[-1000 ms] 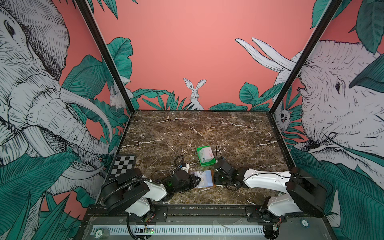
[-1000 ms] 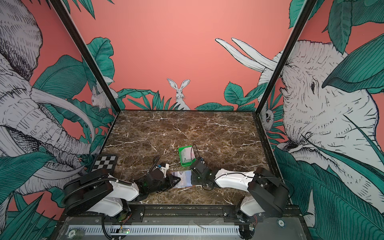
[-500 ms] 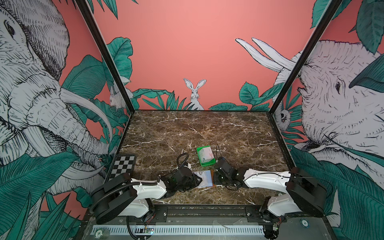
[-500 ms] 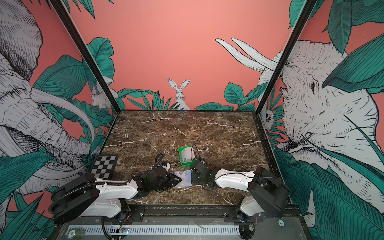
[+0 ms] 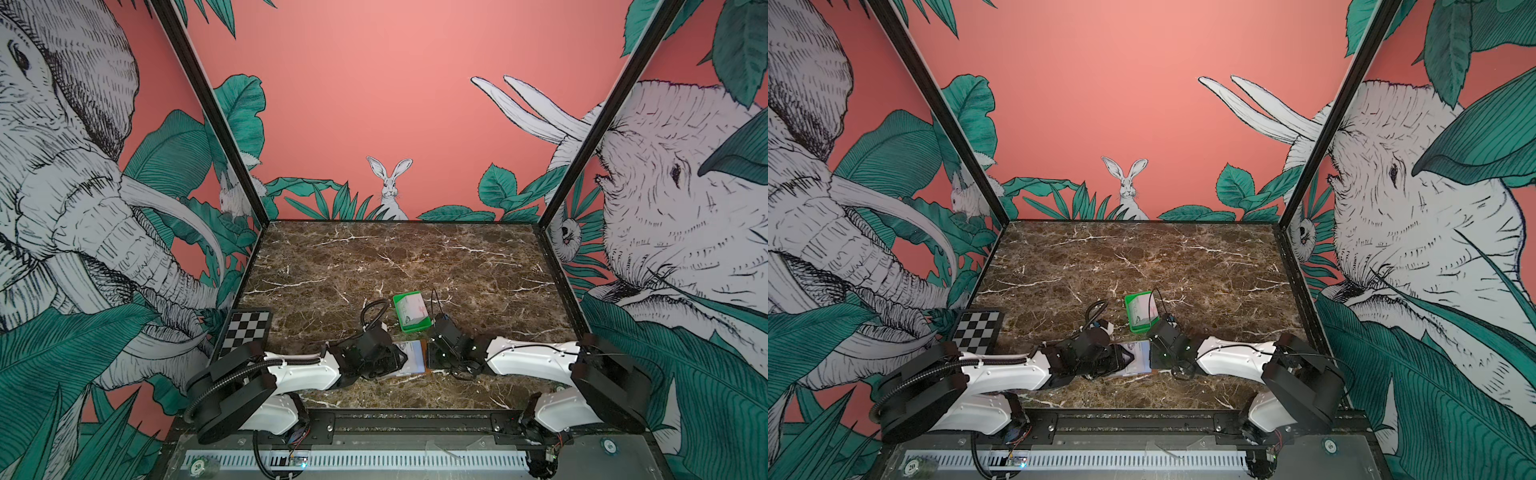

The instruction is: Put the credit cards into the card holder

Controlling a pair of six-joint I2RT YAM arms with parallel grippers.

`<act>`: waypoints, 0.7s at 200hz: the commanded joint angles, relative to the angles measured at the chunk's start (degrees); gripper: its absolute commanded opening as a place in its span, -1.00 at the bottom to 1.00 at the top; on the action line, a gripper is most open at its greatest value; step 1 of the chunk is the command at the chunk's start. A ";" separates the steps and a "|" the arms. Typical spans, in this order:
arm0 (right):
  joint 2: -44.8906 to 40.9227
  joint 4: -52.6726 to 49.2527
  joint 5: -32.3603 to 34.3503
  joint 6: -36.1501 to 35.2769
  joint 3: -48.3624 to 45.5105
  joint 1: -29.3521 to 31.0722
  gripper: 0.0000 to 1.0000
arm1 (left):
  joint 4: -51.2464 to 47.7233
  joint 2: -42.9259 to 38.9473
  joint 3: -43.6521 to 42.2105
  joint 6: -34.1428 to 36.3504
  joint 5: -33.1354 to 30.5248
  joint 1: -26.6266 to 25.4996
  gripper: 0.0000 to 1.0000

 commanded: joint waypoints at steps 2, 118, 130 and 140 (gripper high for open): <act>1.67 -5.00 1.63 -0.40 -1.16 0.44 -0.81 | -6.41 2.64 0.99 3.29 0.11 0.36 -0.21; 1.62 -3.92 1.03 -0.75 -1.52 0.44 -0.81 | -8.17 6.40 6.36 8.45 2.17 0.36 -0.24; 1.70 -3.83 0.93 -0.84 -1.54 0.37 -0.82 | -7.62 6.73 6.57 8.79 2.54 0.36 -0.24; 1.65 -3.70 0.85 -0.81 -1.54 0.44 -0.82 | -7.18 7.05 6.88 8.94 3.10 0.36 -0.24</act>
